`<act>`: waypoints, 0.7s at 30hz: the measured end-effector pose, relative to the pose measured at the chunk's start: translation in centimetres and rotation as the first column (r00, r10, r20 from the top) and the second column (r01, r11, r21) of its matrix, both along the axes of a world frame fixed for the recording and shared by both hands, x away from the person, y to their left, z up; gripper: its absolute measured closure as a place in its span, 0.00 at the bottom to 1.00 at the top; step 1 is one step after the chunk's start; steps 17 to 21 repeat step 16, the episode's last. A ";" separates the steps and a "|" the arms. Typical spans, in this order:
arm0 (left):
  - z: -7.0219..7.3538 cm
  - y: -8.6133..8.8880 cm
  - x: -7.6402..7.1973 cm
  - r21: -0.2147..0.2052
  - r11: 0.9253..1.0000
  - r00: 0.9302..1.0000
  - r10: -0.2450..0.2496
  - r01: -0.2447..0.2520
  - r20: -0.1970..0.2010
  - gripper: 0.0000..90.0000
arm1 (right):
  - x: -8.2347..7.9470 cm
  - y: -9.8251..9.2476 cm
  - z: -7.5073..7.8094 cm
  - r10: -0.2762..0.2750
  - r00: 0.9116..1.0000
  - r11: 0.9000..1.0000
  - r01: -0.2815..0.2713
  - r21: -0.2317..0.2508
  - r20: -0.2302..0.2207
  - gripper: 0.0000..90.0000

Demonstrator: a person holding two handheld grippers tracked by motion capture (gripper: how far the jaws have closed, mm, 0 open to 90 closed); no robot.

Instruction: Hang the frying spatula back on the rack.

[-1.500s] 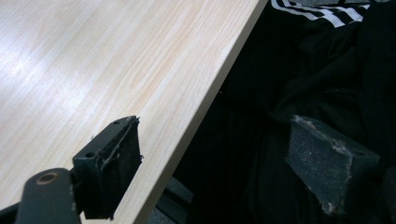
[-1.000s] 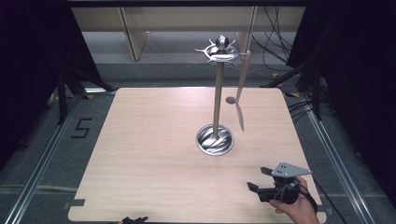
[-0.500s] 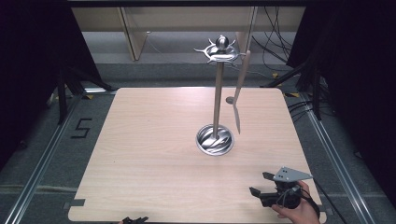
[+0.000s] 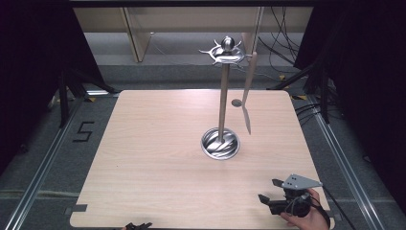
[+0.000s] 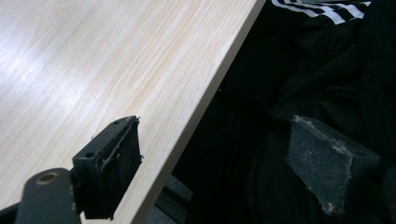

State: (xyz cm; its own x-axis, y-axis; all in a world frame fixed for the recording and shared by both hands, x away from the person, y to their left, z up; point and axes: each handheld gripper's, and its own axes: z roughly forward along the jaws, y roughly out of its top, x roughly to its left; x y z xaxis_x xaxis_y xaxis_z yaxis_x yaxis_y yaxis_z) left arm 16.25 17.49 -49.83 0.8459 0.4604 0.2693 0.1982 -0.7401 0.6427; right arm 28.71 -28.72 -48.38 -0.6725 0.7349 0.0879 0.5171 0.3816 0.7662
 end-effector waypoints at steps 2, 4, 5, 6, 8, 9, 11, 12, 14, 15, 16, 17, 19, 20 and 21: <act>0.0 0.0 0.0 0.000 1.000 1.000 0.000 0.000 0.000 0.19 | -0.2 0.0 0.0 -0.020 1.000 1.000 0.020 0.003 -0.009 0.25; 0.1 0.1 0.0 0.009 1.000 1.000 -0.006 0.006 -0.008 0.19 | -0.4 0.0 0.0 -0.029 0.999 1.000 0.029 0.005 -0.015 0.25; 0.1 0.1 0.0 0.009 1.000 1.000 -0.006 0.006 -0.008 0.19 | -0.4 0.0 0.0 -0.029 0.999 1.000 0.029 0.005 -0.015 0.25; 0.1 0.1 0.0 0.000 1.000 1.000 -0.004 0.004 -0.010 0.19 | -0.3 0.0 -0.1 -0.020 1.000 1.000 0.020 0.001 -0.002 0.25; 0.0 0.0 0.0 -0.001 1.000 1.000 0.000 0.000 0.000 0.19 | -0.1 -0.2 -0.2 -0.006 1.000 1.000 0.006 -0.012 0.023 0.25; 0.0 0.0 0.0 -0.001 1.000 1.000 -0.001 0.001 -0.002 0.19 | -0.2 -0.1 -0.3 -0.012 1.000 1.000 0.012 0.005 -0.002 0.25; 0.1 0.1 0.0 0.011 1.000 1.000 -0.006 0.007 -0.009 0.19 | -0.1 -0.3 -0.3 -0.003 1.000 1.000 0.003 -0.005 0.003 0.25; 0.0 0.0 0.0 0.000 1.000 1.000 0.004 -0.004 0.002 0.19 | -0.1 -0.3 -0.4 -0.010 1.000 1.000 0.010 -0.003 -0.003 0.25; 0.0 0.0 0.0 0.000 1.000 1.000 0.003 -0.003 0.000 0.19 | -0.1 -0.3 -0.4 -0.010 1.000 1.000 0.010 -0.002 -0.006 0.25; 0.0 0.0 0.0 0.000 1.000 1.000 0.003 -0.003 0.001 0.19 | -0.2 -0.3 -0.4 -0.015 1.000 1.000 0.015 0.000 -0.014 0.25; 0.0 0.0 0.0 0.002 1.000 1.000 0.007 -0.007 0.005 0.19 | -0.1 -0.3 -0.4 -0.011 1.000 1.000 0.011 -0.004 0.007 0.25; 0.0 0.0 0.0 0.002 1.000 1.000 0.007 -0.007 0.005 0.19 | -0.1 -0.3 -0.4 -0.011 1.000 1.000 0.011 -0.004 0.007 0.25; 0.0 0.0 0.0 0.002 1.000 1.000 0.007 -0.007 0.005 0.19 | -0.1 -0.3 -0.4 -0.011 1.000 1.000 0.011 -0.004 0.007 0.25; 0.0 0.0 0.0 0.002 1.000 1.000 0.007 -0.007 0.005 0.19 | -0.1 -0.3 -0.4 -0.011 1.000 1.000 0.011 -0.004 0.007 0.25; 0.0 0.0 0.0 0.002 1.000 1.000 0.007 -0.007 0.005 0.19 | -0.1 -0.3 -0.4 -0.011 1.000 1.000 0.011 -0.004 0.007 0.25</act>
